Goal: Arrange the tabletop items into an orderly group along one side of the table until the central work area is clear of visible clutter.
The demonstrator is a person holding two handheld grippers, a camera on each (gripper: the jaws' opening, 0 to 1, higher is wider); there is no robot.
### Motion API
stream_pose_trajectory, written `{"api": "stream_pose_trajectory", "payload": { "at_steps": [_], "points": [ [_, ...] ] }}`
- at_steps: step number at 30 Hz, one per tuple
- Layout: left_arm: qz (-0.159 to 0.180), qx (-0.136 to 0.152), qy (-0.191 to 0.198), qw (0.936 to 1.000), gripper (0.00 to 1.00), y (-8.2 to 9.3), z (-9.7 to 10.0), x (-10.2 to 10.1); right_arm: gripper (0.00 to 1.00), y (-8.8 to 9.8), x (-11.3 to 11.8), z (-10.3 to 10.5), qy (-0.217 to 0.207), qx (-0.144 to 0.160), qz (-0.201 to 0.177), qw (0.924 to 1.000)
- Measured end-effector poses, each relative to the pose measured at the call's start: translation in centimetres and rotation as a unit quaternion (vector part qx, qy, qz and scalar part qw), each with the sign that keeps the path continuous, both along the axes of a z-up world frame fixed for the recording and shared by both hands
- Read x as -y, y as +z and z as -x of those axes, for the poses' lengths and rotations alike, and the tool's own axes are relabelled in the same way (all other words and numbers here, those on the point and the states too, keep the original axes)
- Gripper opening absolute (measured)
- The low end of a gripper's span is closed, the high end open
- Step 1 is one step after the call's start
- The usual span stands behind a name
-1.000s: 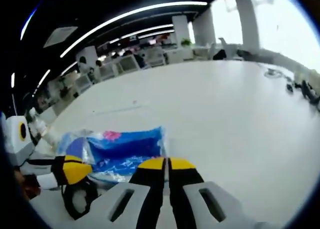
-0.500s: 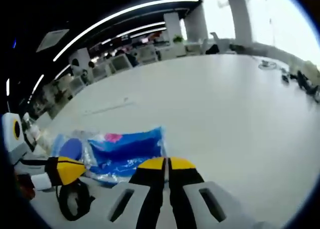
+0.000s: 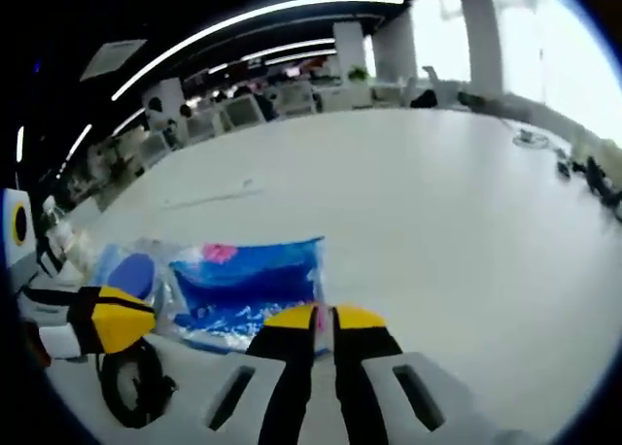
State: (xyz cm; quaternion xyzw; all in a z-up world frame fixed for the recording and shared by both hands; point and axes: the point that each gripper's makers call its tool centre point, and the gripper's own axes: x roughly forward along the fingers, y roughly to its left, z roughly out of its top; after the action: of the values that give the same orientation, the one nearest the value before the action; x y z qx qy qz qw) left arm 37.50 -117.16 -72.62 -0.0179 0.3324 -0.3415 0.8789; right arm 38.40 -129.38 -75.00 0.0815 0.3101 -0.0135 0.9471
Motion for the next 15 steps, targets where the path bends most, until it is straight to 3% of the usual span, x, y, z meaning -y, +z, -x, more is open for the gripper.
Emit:
{"api": "stream_pose_trajectory", "payload": {
  "at_steps": [7, 15],
  "points": [
    [0.011, 0.019, -0.007, 0.9997, 0.15, 1.4, -0.1, -0.4, 0.33, 0.8, -0.1, 0.8, 0.003, -0.009, 0.037, 0.9993],
    [0.026, 0.015, -0.005, 0.9995, 0.29, 2.5, 0.3, -1.5, 0.47, 2.2, -2.6, 2.1, 0.042, -0.020, 0.030, 0.9985]
  ]
}}
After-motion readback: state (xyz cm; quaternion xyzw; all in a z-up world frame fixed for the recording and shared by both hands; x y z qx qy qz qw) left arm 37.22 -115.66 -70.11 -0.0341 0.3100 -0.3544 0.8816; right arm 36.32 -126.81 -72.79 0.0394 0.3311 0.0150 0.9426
